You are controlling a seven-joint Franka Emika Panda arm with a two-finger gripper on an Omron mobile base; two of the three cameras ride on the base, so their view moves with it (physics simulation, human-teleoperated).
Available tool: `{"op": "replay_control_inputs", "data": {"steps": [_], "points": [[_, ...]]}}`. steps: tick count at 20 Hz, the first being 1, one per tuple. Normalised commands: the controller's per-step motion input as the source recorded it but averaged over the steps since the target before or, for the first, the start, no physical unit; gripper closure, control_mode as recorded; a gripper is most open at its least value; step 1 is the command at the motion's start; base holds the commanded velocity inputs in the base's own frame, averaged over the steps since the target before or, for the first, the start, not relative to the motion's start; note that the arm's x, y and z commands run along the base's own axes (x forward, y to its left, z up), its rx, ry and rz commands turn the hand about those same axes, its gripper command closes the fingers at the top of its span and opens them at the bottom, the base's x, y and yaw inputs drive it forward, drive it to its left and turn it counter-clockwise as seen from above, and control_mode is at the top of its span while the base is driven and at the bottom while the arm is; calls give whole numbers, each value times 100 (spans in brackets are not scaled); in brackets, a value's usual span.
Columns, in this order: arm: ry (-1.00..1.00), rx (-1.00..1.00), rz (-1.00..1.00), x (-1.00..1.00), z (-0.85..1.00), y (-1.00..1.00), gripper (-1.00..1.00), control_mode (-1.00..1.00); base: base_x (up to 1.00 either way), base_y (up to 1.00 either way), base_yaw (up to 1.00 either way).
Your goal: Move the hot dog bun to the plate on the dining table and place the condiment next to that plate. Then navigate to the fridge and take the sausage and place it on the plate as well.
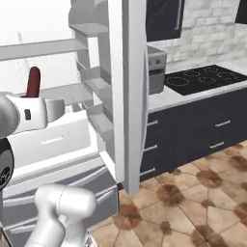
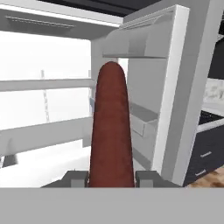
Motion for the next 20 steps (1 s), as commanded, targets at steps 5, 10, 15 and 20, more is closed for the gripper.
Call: {"op": "replay_control_inputs", "data": {"steps": [5, 10, 15, 20], "points": [[0, 0, 0, 0, 0, 0, 100, 100, -55, -2, -77], [0, 0, 0, 0, 0, 0, 100, 100, -56, -21, -65], [0, 0, 0, 0, 0, 0, 100, 100, -49, -42, -52], [0, 0, 0, 0, 0, 0, 100, 100, 49, -3, -31]]}}
